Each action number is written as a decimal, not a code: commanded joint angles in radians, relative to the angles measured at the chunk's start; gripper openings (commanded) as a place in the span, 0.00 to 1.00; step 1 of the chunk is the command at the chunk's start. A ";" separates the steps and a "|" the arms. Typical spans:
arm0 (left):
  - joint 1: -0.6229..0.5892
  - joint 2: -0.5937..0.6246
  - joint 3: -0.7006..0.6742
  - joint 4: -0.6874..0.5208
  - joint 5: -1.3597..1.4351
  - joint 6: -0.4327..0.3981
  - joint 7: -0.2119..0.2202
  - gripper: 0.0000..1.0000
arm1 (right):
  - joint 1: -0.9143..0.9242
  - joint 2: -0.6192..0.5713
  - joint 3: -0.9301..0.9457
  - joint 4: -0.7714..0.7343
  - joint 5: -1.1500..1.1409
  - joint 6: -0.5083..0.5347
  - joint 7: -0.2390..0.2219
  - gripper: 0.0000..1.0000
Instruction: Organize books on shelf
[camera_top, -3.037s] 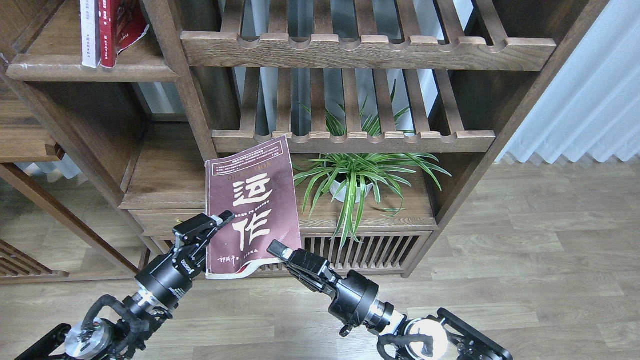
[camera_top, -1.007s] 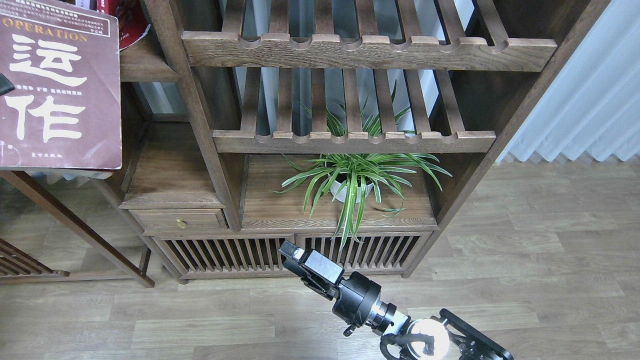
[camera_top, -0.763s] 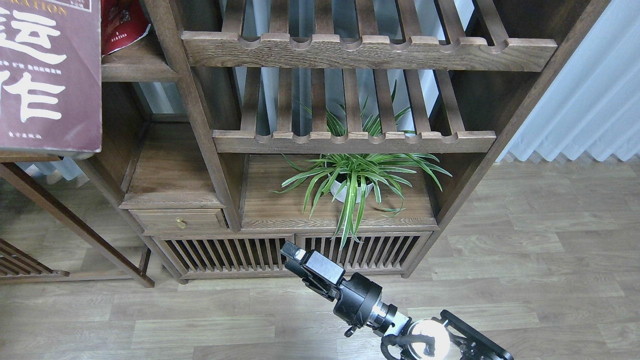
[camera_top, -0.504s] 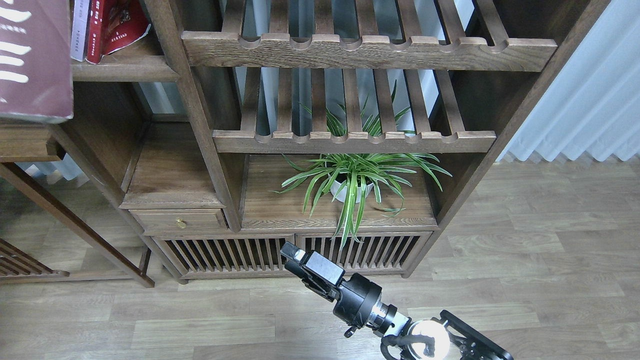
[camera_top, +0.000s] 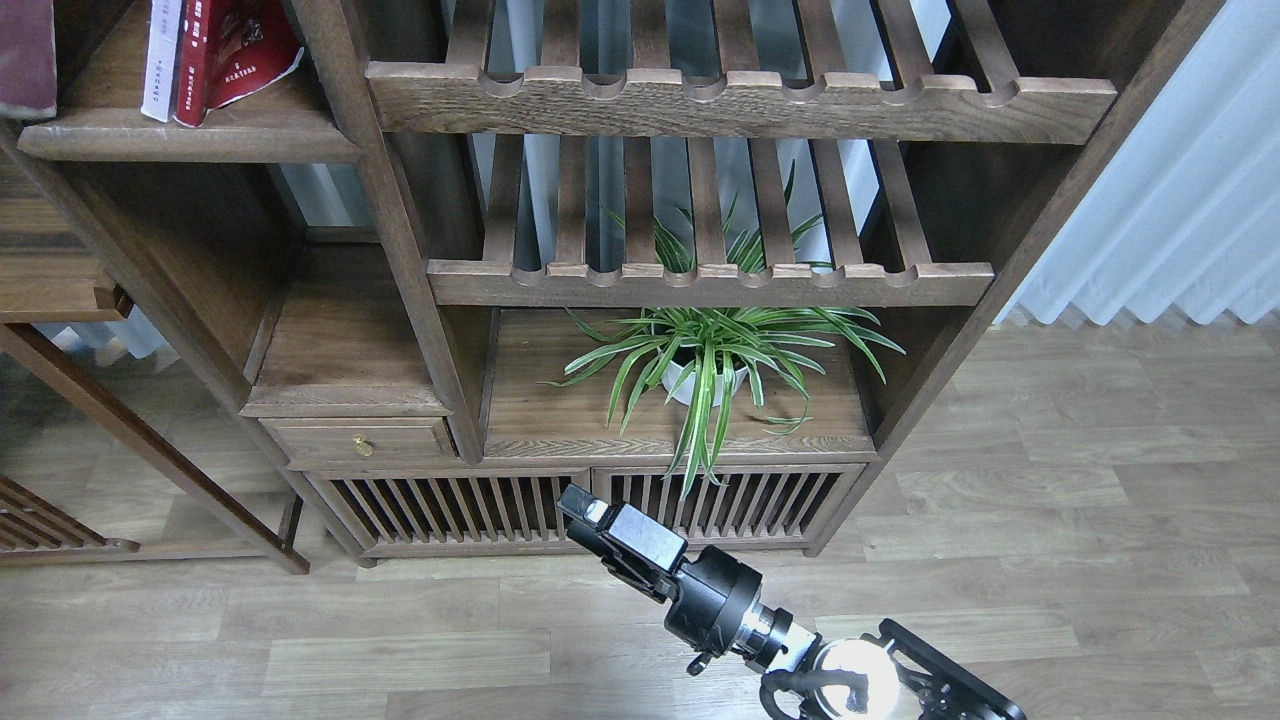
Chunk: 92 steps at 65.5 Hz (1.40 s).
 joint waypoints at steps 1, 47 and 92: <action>-0.113 -0.052 0.068 0.058 0.050 0.000 0.008 0.10 | 0.000 0.000 0.003 0.001 -0.001 0.000 0.000 1.00; -0.466 -0.409 0.268 0.454 0.251 0.000 0.019 0.11 | -0.003 0.000 0.010 -0.003 -0.014 0.000 0.002 1.00; -0.479 -0.587 0.314 0.686 0.233 0.000 0.019 0.45 | -0.020 0.000 0.040 0.001 -0.040 0.000 0.000 1.00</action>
